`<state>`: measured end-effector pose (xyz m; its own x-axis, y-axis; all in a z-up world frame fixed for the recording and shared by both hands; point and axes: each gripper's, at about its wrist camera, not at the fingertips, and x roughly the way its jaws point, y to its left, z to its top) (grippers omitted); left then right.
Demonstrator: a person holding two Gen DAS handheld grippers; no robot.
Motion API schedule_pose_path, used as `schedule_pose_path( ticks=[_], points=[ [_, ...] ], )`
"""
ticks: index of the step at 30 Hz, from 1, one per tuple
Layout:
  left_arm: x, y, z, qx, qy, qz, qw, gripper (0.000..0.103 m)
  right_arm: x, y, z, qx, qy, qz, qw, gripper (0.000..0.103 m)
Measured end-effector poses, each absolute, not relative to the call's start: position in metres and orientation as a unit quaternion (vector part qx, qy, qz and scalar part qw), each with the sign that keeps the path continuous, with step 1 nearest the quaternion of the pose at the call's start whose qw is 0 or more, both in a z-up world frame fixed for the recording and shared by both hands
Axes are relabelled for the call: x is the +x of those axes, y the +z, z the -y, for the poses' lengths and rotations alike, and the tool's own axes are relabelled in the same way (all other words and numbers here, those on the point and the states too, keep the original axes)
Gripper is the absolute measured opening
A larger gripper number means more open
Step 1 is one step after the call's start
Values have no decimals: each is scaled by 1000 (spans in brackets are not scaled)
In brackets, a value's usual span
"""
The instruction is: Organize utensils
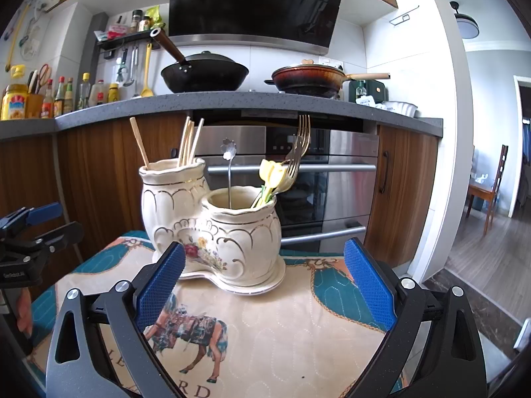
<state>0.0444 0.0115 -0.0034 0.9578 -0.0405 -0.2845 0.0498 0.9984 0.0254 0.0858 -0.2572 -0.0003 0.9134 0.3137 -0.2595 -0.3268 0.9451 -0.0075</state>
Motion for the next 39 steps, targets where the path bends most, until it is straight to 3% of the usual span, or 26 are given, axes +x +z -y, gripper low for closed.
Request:
schedule_pose_path(
  ticks=[39],
  points=[
    [48, -5, -11, 21, -20, -151, 988, 97, 87, 0, 257, -26, 164, -129, 978, 96]
  ],
)
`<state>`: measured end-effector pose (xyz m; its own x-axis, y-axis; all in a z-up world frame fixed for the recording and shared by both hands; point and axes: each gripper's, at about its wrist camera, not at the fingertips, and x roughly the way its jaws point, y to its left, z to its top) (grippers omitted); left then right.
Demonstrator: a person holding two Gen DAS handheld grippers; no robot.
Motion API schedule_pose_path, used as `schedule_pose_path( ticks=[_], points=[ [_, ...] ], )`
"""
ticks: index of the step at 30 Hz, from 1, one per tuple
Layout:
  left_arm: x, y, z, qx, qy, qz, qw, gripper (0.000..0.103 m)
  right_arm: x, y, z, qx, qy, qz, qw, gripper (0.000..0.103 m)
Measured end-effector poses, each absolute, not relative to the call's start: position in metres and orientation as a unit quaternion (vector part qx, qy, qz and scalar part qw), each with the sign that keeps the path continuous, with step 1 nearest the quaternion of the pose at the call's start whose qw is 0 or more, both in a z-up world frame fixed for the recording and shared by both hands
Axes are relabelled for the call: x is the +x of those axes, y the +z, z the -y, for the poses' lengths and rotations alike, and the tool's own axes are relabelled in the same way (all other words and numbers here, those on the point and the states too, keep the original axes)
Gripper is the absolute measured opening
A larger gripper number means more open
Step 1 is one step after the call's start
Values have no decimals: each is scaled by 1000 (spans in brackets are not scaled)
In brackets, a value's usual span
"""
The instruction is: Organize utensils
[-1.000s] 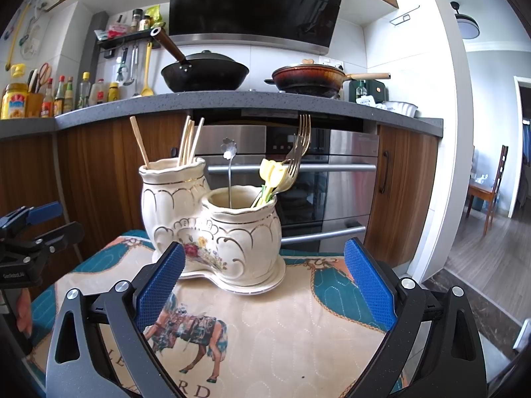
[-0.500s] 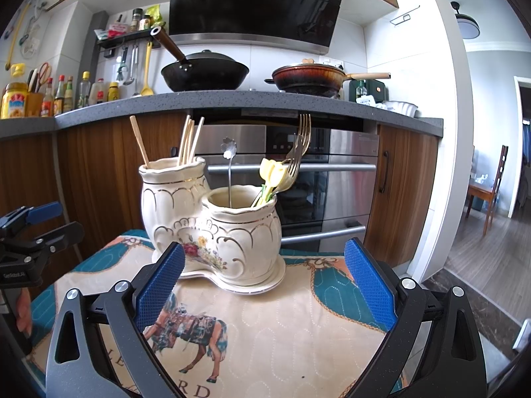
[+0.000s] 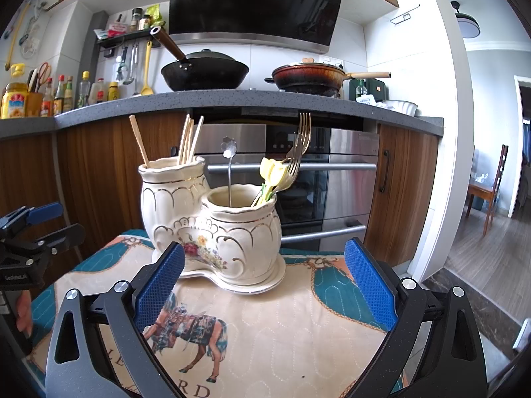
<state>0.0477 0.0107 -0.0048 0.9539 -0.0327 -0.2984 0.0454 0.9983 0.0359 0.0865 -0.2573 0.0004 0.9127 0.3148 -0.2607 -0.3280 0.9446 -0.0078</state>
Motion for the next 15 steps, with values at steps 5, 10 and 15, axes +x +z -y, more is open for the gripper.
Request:
schedule_pose_path(
  ticks=[5, 10, 15],
  points=[
    [48, -5, -11, 21, -19, -151, 988, 97, 87, 1, 257, -26, 165, -129, 978, 97],
    [48, -5, -11, 22, -19, -151, 988, 97, 87, 1, 258, -26, 165, -129, 978, 97],
    [49, -5, -11, 22, -19, -153, 988, 97, 87, 1, 257, -26, 165, -129, 977, 97]
  ],
)
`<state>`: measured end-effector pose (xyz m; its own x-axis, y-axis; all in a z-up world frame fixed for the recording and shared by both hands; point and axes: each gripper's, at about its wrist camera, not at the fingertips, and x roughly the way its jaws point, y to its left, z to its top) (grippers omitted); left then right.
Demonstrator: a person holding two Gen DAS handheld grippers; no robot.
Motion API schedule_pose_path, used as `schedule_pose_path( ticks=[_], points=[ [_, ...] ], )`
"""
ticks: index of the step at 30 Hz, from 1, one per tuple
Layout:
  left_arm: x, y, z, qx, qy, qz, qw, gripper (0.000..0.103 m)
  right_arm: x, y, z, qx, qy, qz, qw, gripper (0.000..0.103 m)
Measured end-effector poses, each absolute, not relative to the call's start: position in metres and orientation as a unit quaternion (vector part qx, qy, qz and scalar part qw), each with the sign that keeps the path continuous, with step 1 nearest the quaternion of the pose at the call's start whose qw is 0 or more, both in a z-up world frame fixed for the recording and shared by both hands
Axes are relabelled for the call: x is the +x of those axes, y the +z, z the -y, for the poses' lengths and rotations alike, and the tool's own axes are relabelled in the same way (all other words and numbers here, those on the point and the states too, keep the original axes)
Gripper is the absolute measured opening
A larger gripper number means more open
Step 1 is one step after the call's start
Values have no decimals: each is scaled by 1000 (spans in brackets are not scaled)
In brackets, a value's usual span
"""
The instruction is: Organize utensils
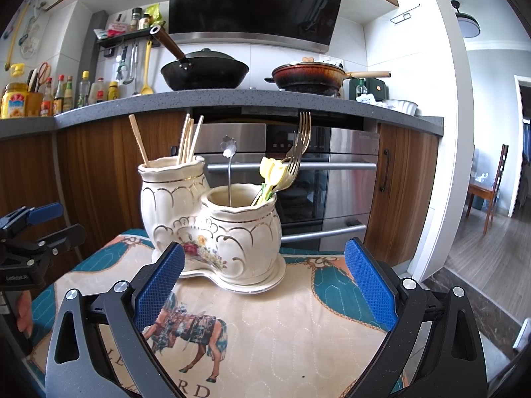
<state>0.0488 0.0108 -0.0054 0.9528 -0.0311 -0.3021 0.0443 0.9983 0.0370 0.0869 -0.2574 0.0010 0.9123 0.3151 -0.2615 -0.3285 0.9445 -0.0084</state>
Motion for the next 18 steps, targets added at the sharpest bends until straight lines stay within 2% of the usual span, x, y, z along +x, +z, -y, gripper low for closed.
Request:
schedule_pose_path(
  ticks=[18],
  points=[
    [52, -7, -12, 21, -14, -162, 986, 98, 87, 2, 258, -26, 165, -130, 977, 97]
  ],
)
